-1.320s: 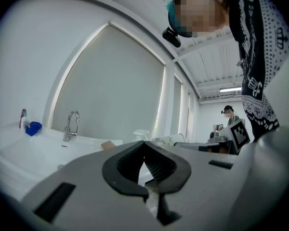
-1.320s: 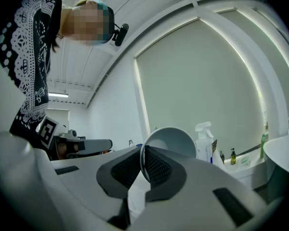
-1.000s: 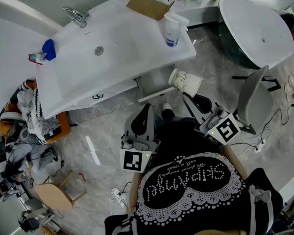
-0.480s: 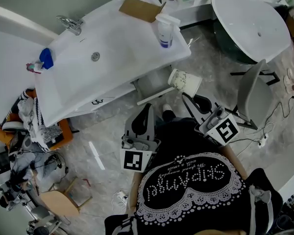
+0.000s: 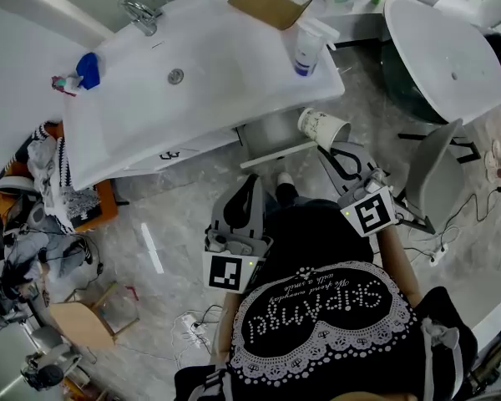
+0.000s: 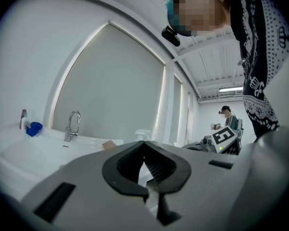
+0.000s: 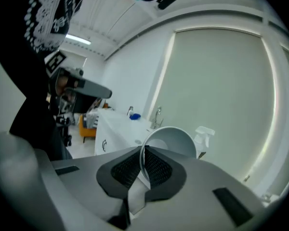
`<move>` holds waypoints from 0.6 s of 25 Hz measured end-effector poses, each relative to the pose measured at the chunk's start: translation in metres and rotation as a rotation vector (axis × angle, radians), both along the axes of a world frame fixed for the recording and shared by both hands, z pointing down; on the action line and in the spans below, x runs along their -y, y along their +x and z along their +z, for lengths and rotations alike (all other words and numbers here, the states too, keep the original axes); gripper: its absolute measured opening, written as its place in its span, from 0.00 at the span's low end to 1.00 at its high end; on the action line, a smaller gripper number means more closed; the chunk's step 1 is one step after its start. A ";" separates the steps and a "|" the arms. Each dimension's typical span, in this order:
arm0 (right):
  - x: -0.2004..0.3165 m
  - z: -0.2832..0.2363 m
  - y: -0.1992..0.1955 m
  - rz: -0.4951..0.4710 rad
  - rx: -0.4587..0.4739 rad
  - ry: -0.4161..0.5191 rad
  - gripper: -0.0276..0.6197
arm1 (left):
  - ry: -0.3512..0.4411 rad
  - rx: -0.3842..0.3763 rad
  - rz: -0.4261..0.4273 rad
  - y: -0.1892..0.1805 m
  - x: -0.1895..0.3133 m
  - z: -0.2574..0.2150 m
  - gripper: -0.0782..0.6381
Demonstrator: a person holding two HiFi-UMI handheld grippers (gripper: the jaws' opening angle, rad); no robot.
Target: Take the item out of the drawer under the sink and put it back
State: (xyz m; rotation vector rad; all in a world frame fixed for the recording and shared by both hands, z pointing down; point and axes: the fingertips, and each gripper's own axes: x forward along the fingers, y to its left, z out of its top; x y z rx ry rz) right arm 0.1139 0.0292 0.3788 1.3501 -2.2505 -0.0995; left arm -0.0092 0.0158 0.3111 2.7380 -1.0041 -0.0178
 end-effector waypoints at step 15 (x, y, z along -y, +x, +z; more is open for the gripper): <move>0.028 0.096 -0.041 -0.275 -0.383 -0.138 0.08 | -0.009 0.016 -0.155 -0.056 -0.005 -0.008 0.12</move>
